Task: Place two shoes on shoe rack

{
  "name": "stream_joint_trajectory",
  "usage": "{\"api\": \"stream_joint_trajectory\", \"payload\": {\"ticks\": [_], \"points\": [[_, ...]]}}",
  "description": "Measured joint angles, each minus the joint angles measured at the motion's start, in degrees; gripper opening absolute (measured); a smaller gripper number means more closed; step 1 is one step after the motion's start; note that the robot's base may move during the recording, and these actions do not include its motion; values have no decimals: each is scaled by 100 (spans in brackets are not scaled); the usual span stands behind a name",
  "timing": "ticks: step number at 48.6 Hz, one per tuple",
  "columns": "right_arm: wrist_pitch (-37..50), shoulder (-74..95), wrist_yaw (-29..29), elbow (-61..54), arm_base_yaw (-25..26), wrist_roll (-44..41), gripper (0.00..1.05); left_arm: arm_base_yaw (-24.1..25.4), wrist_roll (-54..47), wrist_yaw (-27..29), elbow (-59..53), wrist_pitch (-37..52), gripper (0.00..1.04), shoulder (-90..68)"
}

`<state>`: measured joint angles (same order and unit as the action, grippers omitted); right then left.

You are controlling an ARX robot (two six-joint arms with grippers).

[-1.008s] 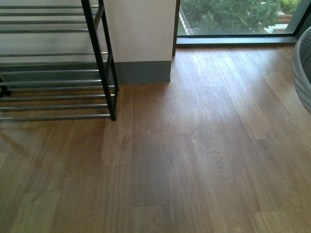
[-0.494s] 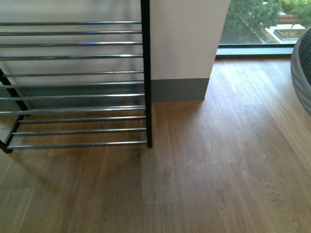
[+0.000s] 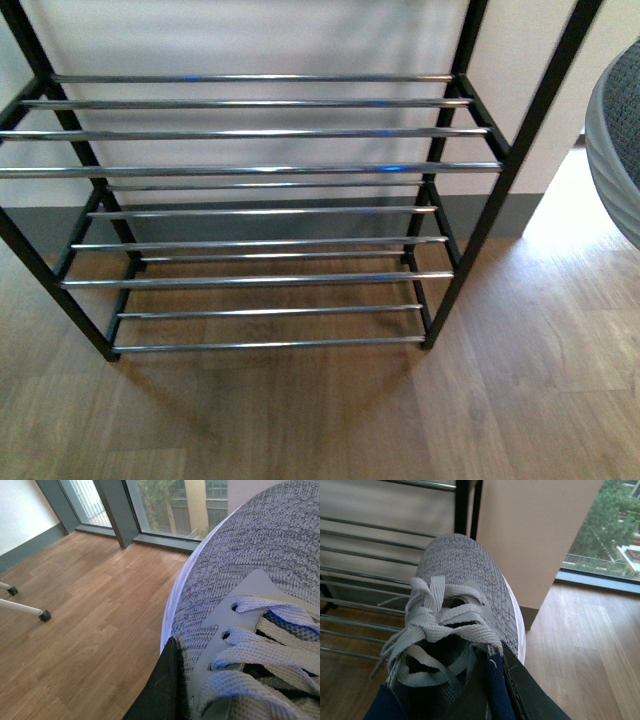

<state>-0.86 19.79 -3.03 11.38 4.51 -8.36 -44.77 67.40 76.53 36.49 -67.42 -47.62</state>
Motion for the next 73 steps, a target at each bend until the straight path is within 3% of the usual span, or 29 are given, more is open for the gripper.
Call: {"api": "stream_joint_trajectory", "payload": {"ticks": [73], "points": [[0, -2, 48, -13, 0, 0, 1, 9, 0, -20, 0, 0, 3, -4]]}}
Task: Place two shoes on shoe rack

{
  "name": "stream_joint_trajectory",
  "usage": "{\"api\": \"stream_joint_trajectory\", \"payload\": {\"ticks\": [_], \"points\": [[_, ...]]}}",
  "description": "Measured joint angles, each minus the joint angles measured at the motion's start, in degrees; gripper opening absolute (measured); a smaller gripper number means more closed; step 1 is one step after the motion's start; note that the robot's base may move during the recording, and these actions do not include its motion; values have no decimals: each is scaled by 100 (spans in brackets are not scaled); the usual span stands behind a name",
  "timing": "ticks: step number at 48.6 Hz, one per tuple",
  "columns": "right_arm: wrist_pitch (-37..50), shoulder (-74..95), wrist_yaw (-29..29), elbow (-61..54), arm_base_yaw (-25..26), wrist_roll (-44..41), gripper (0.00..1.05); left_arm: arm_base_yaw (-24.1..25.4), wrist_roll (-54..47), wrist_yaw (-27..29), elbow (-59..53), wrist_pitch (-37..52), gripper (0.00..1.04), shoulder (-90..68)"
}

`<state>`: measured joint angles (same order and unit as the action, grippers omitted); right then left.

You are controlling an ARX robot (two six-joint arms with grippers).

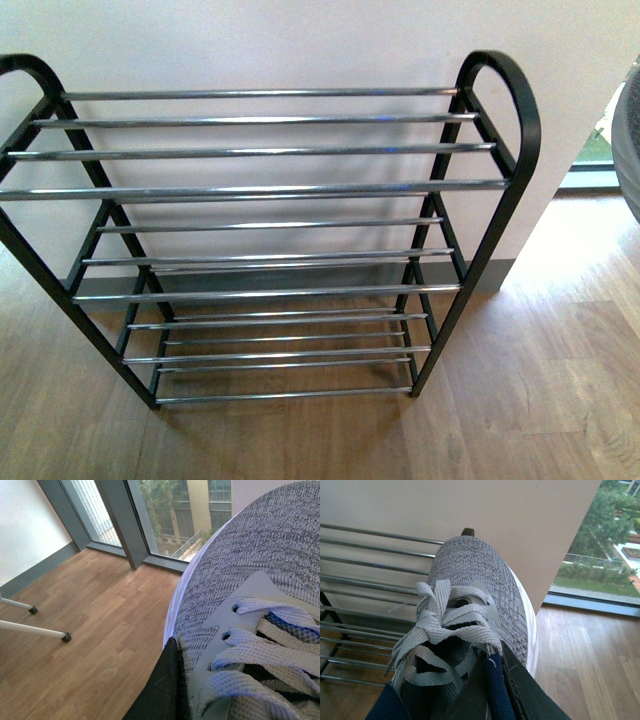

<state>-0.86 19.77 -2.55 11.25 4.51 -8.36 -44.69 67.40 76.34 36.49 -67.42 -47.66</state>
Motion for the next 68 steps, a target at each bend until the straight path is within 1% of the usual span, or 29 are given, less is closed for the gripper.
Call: {"api": "stream_joint_trajectory", "payload": {"ticks": [21, 22, 24, 26, 27, 33, 38, 44, 53, 59, 68], "points": [[0, 0, -4, 2, 0, 0, 1, 0, 0, 17, 4, 0, 3, 0], [57, 0, -142, -13, 35, 68, 1, 0, 0, 17, 4, 0, 3, 0], [415, 55, -710, -101, 144, 367, 1, 0, 0, 17, 4, 0, 3, 0], [509, 223, -883, -72, 109, 660, 1, 0, 0, 17, 4, 0, 3, 0], [514, 275, -876, -48, 85, 684, 1, 0, 0, 20, 4, 0, 3, 0], [621, 1082, -704, 219, -356, 1062, 1, 0, 0, 15, 4, 0, 3, 0], [1158, 2162, -503, 492, -809, 1283, 1, 0, 0, 15, 4, 0, 3, 0], [1589, 3224, -365, 977, -1130, 1552, 1, 0, 0, 15, 4, 0, 3, 0], [2026, 4922, 55, 1952, -1606, 1926, 1, 0, 0, 15, 4, 0, 3, 0], [2105, 6052, 431, 2588, -1742, 2179, 1, 0, 0, 15, 4, 0, 3, 0], [2094, 7007, 654, 3316, -1757, 2496, 1, 0, 0, 15, 4, 0, 3, 0]]}}
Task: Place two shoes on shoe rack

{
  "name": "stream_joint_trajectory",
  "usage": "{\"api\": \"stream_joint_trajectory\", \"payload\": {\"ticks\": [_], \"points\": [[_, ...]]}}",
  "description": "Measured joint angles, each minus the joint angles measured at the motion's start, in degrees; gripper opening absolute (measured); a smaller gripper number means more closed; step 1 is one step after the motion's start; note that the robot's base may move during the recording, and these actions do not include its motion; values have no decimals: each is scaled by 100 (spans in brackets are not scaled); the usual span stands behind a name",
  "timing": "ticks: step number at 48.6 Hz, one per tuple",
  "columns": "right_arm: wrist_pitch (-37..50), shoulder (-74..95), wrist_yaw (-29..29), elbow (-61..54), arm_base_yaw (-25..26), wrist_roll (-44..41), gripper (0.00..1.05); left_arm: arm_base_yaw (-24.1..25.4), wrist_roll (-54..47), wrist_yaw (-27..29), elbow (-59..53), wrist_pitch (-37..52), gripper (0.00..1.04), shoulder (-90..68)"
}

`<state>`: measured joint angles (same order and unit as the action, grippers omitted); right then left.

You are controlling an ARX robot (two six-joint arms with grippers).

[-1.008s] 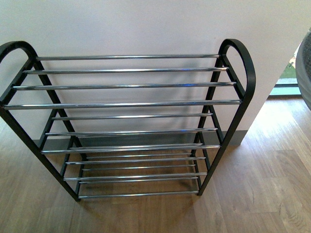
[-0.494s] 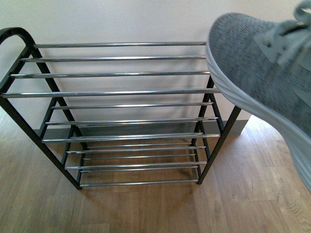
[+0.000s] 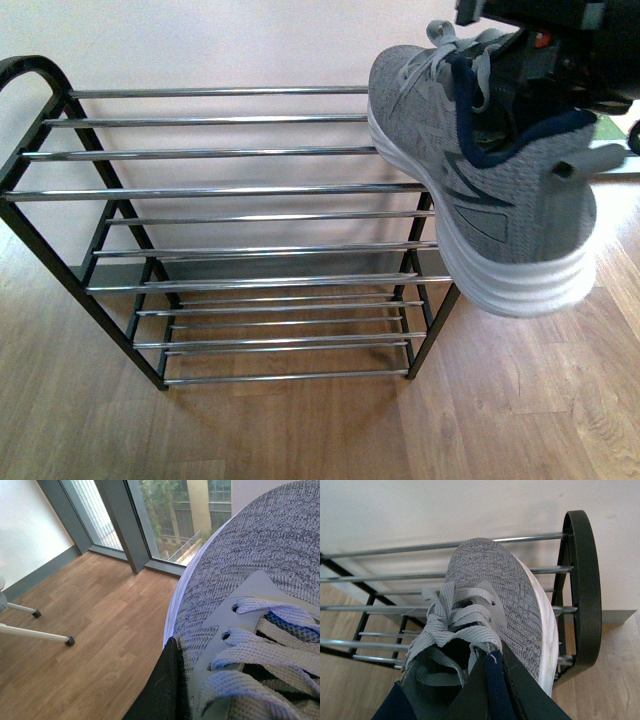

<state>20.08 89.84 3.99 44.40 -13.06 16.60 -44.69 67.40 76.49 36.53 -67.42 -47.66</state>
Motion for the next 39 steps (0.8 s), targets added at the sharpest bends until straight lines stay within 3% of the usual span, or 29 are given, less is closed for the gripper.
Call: {"api": "stream_joint_trajectory", "payload": {"ticks": [22, 39], "points": [[-319, 1932, 525, 1982, 562, 728, 1, 0, 0, 0, 0, 0, 3, 0], [-323, 2304, 525, 2378, 787, 780, 1, 0, 0, 0, 0, 0, 3, 0]]}}
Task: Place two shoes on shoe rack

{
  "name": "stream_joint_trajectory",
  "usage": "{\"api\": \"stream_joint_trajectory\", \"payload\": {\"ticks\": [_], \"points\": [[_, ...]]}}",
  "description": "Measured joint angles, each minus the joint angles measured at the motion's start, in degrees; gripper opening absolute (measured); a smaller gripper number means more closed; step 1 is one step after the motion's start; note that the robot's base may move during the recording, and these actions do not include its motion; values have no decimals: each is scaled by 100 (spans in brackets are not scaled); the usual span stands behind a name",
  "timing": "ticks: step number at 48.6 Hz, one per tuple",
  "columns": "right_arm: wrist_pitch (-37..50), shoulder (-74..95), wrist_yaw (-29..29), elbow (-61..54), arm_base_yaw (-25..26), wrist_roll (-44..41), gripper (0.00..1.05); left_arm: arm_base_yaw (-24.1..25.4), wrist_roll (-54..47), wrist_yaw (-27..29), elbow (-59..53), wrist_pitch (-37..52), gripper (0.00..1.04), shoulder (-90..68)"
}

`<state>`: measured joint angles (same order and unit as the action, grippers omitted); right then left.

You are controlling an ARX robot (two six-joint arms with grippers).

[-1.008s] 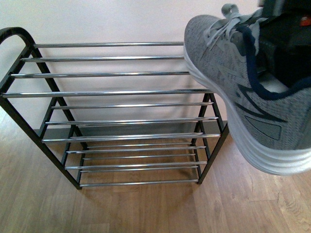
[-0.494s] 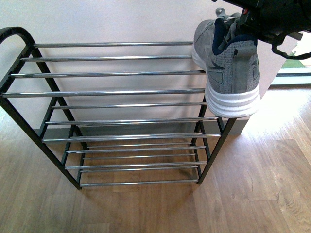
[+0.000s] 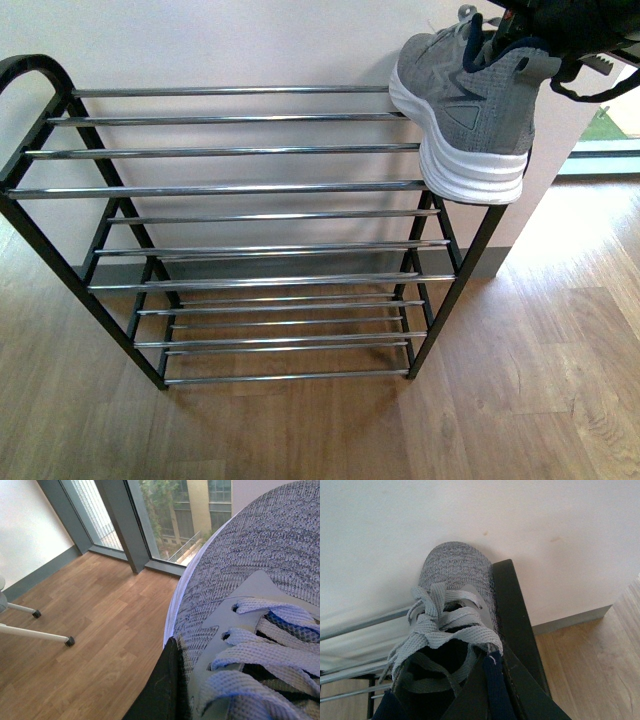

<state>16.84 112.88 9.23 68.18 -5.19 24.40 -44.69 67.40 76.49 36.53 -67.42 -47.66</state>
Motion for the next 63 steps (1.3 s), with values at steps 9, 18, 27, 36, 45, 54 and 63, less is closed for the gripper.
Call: {"api": "stream_joint_trajectory", "payload": {"ticks": [9, 18, 27, 36, 45, 54, 63], "points": [[98, 0, 20, -50, 42, -22, 1, 0, 0, 0, 0, 0, 3, 0], [81, -26, -197, -125, 66, 59, 12, 0, 0, 0, 0, 0, 3, 0], [-238, -304, -1132, -278, 264, 946, 44, 0, 0, 0, 0, 0, 3, 0], [-691, -1311, -1661, -723, 686, 1268, 82, 0, 0, 0, 0, 0, 3, 0], [-262, -2302, -1300, -1394, 1086, -310, 90, 0, 0, 0, 0, 0, 3, 0], [2951, -2704, -1377, -3093, 986, -1943, 61, 0, 0, -4, 0, 0, 3, 0], [3506, -3445, -1285, -4148, 892, -2302, 29, 0, 0, -2, 0, 0, 3, 0]]}}
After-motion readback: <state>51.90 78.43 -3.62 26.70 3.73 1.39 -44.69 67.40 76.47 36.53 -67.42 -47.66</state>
